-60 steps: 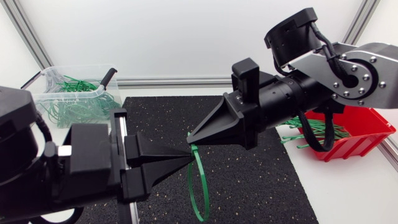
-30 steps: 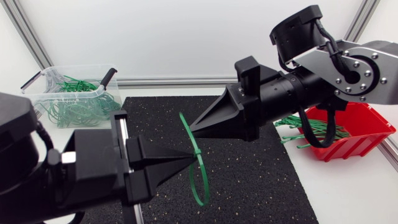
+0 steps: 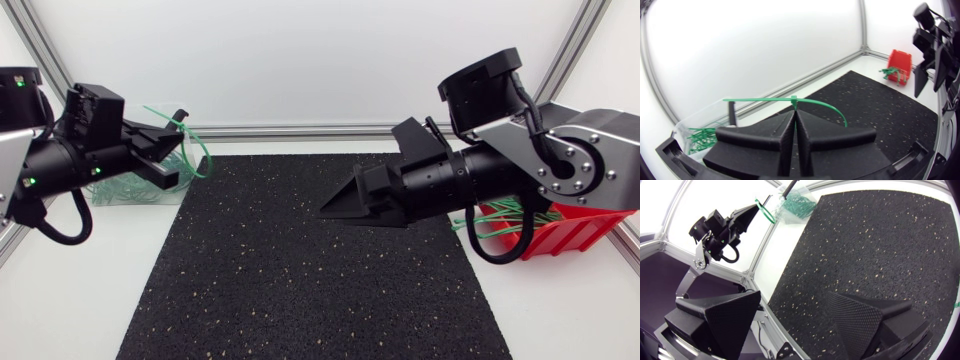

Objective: Take a green cable tie from the red box, thread the tail through the head to close it, then place it in the transparent bin on the left.

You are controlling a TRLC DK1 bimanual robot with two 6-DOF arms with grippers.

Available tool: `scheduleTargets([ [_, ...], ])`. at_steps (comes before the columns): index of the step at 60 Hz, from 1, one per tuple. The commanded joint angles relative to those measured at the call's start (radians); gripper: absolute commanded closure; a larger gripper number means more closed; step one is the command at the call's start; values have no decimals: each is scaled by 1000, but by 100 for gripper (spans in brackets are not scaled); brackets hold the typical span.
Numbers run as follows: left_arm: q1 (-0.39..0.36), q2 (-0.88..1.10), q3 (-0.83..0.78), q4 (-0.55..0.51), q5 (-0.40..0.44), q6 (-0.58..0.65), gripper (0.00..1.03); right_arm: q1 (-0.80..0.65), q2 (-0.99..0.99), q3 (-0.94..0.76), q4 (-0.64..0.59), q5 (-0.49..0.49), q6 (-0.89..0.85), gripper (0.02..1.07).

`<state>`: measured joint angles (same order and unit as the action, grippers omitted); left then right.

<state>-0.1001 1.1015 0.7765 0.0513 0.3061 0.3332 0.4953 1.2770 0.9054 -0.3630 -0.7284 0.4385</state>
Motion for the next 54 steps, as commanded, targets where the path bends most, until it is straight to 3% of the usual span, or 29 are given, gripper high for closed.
scheduleTargets([
  [1,109,46,129,10,2,-28,99,-8,-27,-42,35,58,-57,6],
  [14,313,233,457,-76,-48,-132,99,-8,-82,-83,91,172,-115,6],
  [29,373,521,715,-163,-219,-134,99,-8,-153,-145,111,239,-144,6],
  [35,381,658,816,-263,-268,-134,98,-8,-185,-160,99,245,-147,6],
  [39,379,762,885,-347,-334,-123,77,-8,-205,-166,85,250,-152,6],
  [43,379,822,932,-438,-349,-122,58,-8,-226,-172,67,254,-161,6],
  [48,379,831,925,-476,-387,-117,20,-8,-254,-178,49,264,-172,6],
  [51,381,796,899,-476,-386,-117,10,-18,-266,-181,41,270,-181,6],
  [54,379,752,866,-475,-386,-118,8,-41,-280,-183,33,276,-202,6],
])
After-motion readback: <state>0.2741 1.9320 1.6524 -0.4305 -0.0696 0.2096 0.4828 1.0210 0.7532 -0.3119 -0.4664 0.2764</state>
